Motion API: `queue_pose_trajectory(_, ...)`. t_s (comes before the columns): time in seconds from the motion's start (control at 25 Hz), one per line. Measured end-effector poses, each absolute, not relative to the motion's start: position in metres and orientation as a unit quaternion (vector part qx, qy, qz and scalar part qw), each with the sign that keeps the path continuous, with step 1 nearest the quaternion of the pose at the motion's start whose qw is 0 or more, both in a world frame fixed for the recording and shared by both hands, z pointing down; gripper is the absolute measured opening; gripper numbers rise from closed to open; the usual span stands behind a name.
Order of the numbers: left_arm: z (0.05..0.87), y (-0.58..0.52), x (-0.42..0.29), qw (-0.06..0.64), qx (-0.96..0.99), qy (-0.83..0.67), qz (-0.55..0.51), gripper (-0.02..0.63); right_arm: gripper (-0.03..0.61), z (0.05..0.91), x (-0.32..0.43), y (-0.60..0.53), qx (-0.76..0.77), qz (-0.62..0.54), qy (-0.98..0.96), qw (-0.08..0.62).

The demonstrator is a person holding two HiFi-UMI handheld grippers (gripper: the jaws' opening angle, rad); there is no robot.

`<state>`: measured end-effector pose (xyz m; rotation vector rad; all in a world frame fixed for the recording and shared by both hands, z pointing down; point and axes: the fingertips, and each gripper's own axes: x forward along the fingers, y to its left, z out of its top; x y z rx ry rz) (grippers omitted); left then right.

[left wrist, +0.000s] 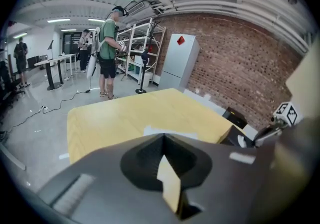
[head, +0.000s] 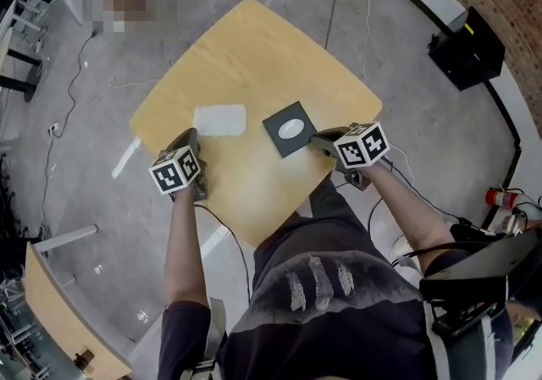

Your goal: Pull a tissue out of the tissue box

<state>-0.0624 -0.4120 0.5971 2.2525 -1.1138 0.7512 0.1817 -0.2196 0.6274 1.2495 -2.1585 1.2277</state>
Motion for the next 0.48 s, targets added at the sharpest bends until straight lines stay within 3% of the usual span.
queue_pose_trajectory(0.08, 0.592, -0.401, -0.068, 0.252, 0.834, -0.408, 0.274, 0.003, -0.001, 0.621, 0.176, -0.219, 0.427, 0.434, -0.773, 0.177)
queue_pose_trajectory(0.28, 0.569, -0.395, -0.084, 0.26, 0.845, -0.407, 0.231, 0.003, -0.002, 0.565, 0.167, -0.241, 0.433, 0.44, -0.786, 0.041)
queue_pose_trajectory(0.48, 0.537, -0.385, -0.087, 0.249, 0.859, -0.405, 0.192, 0.003, 0.0, 0.508, 0.131, -0.241, 0.403, 0.425, -0.81, -0.019)
